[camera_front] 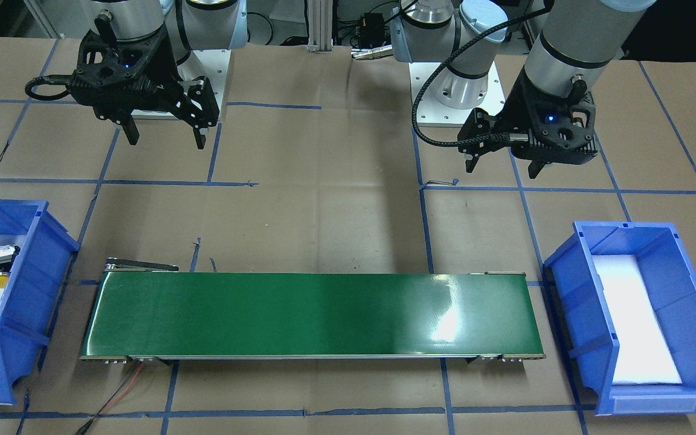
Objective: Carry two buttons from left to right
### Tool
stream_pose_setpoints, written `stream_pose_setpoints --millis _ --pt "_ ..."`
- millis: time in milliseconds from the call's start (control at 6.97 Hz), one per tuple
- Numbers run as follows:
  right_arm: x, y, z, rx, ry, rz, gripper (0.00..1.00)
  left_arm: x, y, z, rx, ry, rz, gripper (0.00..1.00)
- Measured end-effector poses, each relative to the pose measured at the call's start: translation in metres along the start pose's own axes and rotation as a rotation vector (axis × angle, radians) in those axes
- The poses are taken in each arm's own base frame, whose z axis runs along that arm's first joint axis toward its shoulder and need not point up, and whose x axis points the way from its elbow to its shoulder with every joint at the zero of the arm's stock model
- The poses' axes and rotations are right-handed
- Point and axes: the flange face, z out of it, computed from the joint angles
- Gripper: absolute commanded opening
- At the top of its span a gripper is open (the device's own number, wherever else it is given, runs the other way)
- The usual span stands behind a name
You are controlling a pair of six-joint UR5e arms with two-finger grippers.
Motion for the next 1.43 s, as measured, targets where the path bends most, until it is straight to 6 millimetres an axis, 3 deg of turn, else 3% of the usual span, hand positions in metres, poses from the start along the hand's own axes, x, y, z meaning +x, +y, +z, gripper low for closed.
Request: stream_pose_setpoints --millis 287,574,1434 --pt "0.002 -0.001 -0.009 0.028 -0.029 0.006 1.0 0.0 0.0 0.0 0.0 0.0 0.0 1.0" --pt "0.005 0.016 -0.021 0.0 -0.025 0.008 1.0 0.0 0.0 0.0 0.0 0.0 0.0 1.0" --pt "0.006 0.023 -0.02 -0.033 -0.022 0.008 1.0 0.0 0.0 0.0 0.0 0.0 0.0 1.0"
